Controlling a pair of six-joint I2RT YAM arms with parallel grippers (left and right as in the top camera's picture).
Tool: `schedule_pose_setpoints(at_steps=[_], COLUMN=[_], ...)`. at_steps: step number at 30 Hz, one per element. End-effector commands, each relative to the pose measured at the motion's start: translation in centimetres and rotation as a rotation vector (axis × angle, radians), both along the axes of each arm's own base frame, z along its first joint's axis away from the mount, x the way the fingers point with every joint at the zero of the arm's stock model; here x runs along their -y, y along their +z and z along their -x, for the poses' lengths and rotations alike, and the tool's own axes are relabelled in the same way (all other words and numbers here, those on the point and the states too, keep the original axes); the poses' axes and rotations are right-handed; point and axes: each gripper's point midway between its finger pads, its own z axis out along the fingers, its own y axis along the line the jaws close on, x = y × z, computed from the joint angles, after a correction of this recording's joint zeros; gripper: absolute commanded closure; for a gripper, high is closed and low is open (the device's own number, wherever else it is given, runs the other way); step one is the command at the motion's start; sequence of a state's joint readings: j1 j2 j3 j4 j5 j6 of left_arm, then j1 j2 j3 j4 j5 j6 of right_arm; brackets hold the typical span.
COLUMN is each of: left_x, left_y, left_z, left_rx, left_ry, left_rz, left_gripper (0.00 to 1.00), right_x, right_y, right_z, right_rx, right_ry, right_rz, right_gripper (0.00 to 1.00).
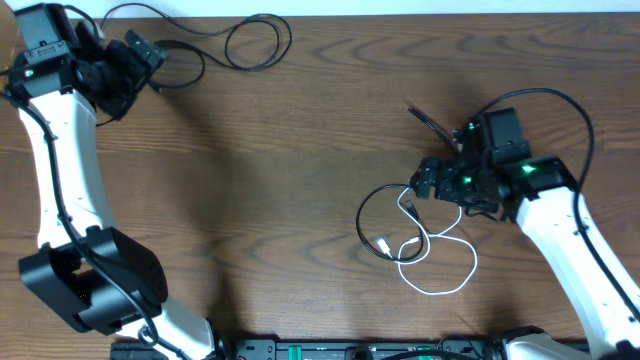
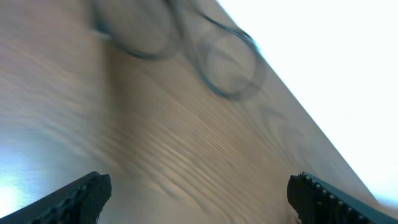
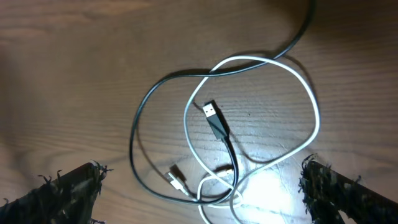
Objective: Untangle cables
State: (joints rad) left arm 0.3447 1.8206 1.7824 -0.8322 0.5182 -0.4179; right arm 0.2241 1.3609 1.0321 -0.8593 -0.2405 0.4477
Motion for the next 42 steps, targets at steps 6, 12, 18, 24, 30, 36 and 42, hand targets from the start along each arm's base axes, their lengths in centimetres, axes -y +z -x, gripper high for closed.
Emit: schedule_pose_setpoints(at_steps=[6,12,18,24,30,36,42], left_x=[14.4,21.0,23.5,26.8,29.7,31.2,32.5], left_y=[4.9,2.7,0.4,0.2,-1.1,-4.0,-7.9], left_z=[2.5,4.4,5.3,6.8,8.7,10.0,11.7], left_rx=[0.170,0.082,0.005,0.012,-0.011,-0.083,-0.207], left_ry=[-0.531,-0.661,-0.670,-0.746,-0.826,-0.884,-0.948], left_rz=[0.140,-0.020,-0.303,-0.334,-0.335,-0.339,-0.329], left_gripper=[0.04,0.04,0.04,0.04,0.04,0.04,0.04], right_x=[1.9,4.6,5.1,5.1,5.1,5.1,5.0], right_y=[6.4,8.5,10.0,10.2,10.1,10.3,10.6], right_z=[2.4,5.4,7.4,7.4,7.4,7.2,6.8], right_rx=[0.176,0.245,0.305,0.312,0.310,0.321,0.339], right_ry=[-0.054,-0.117,-0.128,-0.128,-0.128,-0.129,-0.130], right_rz=[-0.041,0.040,0.041,0.039,0.040,0.037,0.033], right_gripper=[0.01,0.01,0.01,0.01,0.01,0.01,0.01])
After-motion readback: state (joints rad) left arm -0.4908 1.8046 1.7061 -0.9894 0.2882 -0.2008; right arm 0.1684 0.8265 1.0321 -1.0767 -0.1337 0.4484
